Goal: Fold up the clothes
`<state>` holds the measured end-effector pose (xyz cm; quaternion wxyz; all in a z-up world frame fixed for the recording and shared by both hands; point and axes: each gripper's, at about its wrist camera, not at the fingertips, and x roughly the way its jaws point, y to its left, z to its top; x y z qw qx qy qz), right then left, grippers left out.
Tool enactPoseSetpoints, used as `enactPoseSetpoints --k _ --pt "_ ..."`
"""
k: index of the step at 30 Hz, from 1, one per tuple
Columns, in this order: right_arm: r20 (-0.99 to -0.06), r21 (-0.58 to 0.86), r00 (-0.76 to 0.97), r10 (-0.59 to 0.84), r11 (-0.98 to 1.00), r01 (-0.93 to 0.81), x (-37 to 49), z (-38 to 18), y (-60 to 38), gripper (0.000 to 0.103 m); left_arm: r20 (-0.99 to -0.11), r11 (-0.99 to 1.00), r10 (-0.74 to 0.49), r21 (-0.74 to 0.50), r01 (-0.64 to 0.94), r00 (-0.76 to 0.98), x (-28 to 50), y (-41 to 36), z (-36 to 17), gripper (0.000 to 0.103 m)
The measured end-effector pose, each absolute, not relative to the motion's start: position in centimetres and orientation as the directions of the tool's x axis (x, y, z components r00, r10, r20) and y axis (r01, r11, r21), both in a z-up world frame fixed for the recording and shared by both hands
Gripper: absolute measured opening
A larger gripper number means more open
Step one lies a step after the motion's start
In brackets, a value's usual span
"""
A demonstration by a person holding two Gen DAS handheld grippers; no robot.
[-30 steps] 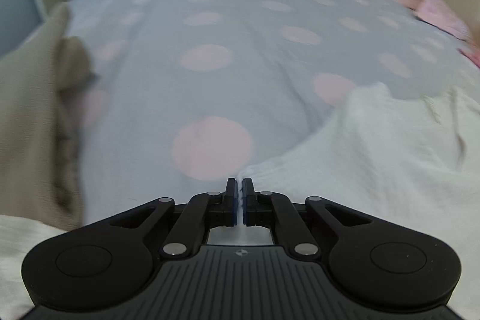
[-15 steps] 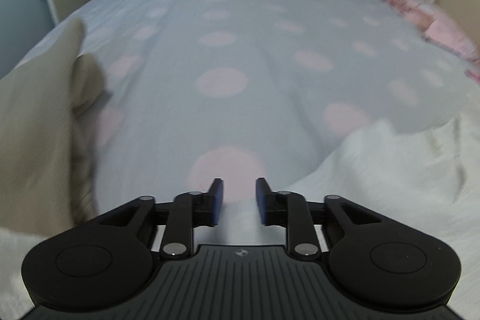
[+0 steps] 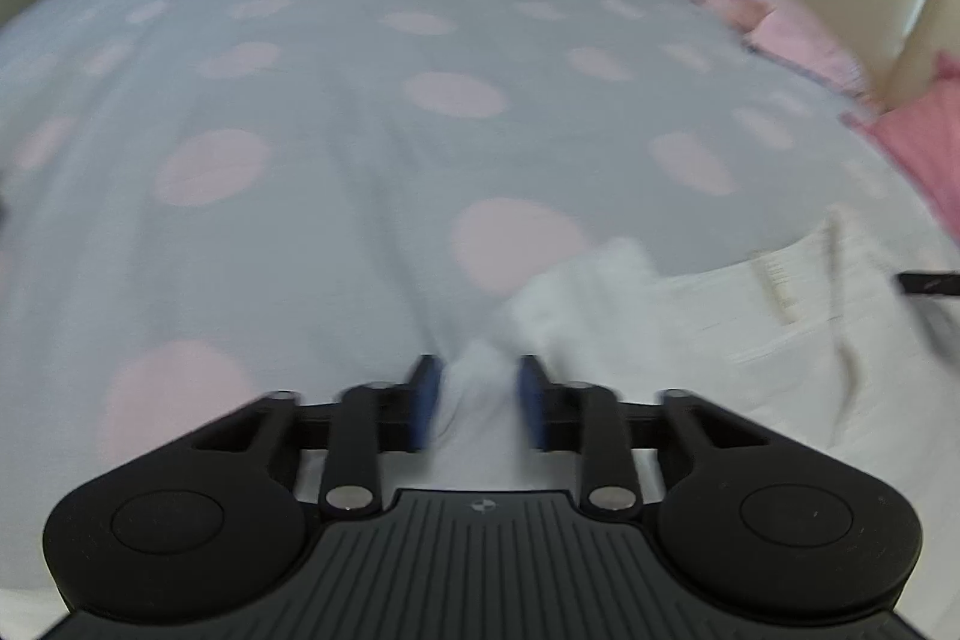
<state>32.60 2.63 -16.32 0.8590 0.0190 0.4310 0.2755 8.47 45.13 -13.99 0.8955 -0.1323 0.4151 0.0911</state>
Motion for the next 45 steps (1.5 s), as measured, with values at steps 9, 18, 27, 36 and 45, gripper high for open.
enactPoseSetpoints --k 9,18,27,36,45 --pt "-0.673 0.163 0.618 0.407 0.896 -0.413 32.7 -15.1 2.7 0.001 -0.724 0.941 0.2 -0.045 -0.334 0.661 9.9 44.7 -12.7 0.001" --pt "-0.713 0.209 0.561 0.422 0.891 -0.404 33.2 -15.8 2.1 0.031 -0.74 0.941 0.179 -0.065 -0.333 0.649 10.4 45.1 -12.7 0.017" --pt "-0.677 0.236 0.53 0.511 0.833 -0.501 33.6 -15.1 5.1 0.043 -0.76 0.975 0.111 -0.04 -0.217 0.64 13.3 43.5 -13.1 0.029" --pt "-0.685 0.144 0.534 0.496 0.811 -0.568 33.8 -16.0 7.3 0.004 -0.719 0.977 0.145 -0.003 -0.211 0.679 13.6 42.8 -13.3 0.0" --pt "-0.707 0.145 0.544 0.453 0.844 -0.516 34.2 -16.2 7.2 0.034 -0.737 0.959 0.218 0.04 -0.281 0.64 14.7 42.8 -14.0 0.004"
